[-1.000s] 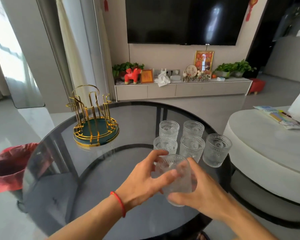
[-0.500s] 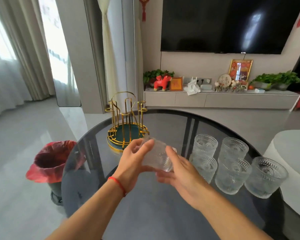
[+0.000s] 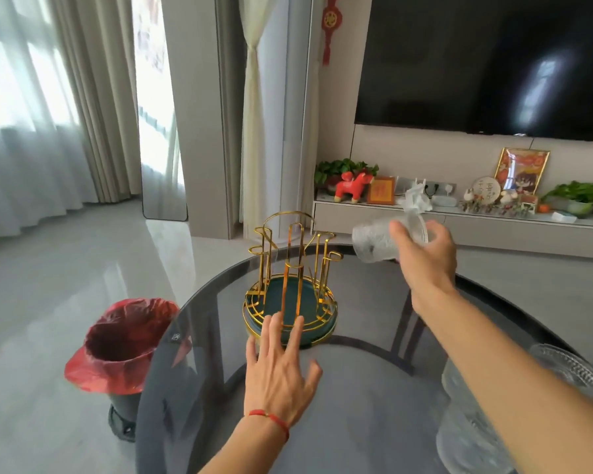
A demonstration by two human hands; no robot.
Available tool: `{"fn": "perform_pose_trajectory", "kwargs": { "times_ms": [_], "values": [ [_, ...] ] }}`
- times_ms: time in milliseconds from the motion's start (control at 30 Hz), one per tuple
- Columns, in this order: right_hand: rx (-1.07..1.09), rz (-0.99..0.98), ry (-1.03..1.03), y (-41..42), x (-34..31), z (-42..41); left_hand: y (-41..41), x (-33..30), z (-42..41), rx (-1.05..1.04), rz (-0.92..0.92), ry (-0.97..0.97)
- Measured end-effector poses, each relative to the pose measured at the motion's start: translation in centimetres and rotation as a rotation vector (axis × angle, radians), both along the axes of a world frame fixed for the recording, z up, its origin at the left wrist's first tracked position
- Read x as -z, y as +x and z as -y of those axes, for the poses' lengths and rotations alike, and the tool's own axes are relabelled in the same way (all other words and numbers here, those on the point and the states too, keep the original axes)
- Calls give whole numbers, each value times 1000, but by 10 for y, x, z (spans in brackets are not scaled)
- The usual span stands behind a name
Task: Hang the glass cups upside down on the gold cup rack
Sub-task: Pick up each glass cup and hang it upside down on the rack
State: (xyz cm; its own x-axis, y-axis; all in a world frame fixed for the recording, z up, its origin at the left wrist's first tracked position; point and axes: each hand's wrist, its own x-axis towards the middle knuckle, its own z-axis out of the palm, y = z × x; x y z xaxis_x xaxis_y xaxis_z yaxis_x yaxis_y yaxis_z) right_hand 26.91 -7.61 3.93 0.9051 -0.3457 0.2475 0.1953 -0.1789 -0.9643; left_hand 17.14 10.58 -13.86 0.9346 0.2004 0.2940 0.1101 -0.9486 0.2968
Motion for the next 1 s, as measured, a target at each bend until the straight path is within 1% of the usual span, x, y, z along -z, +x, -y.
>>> {"fn": "perform_pose_trajectory", "kwargs": {
  "times_ms": [133,267,400,500,567,633,700,800,933,1000],
  "values": [
    [-144,-4,67,55,-29,-29,0,4,3,-8,-51,22],
    [-234,25,-72,92,-36,-65,1,1,3,-7,-56,25],
    [-373,6,-145,115,-31,-95,1,-2,2,-4,-73,18],
    [-430,-28,-239,122,-21,-109,0,-7,2,4,-86,20],
    [-498,-75,-308,126,-15,-112,-1,-11,3,-4,-81,23],
    [-597,-121,-331,129,-12,-110,-2,-10,4,-7,-58,23],
    [-674,-117,-393,131,-12,-105,-2,-6,4,6,-45,27],
    [-737,-104,-529,136,-11,-103,-1,-3,3,13,-49,42],
    [-801,-175,-556,143,0,-107,0,-6,5,15,-86,32],
    [-833,-172,-620,146,2,-109,-2,-11,6,-5,-63,40]
  ]
}}
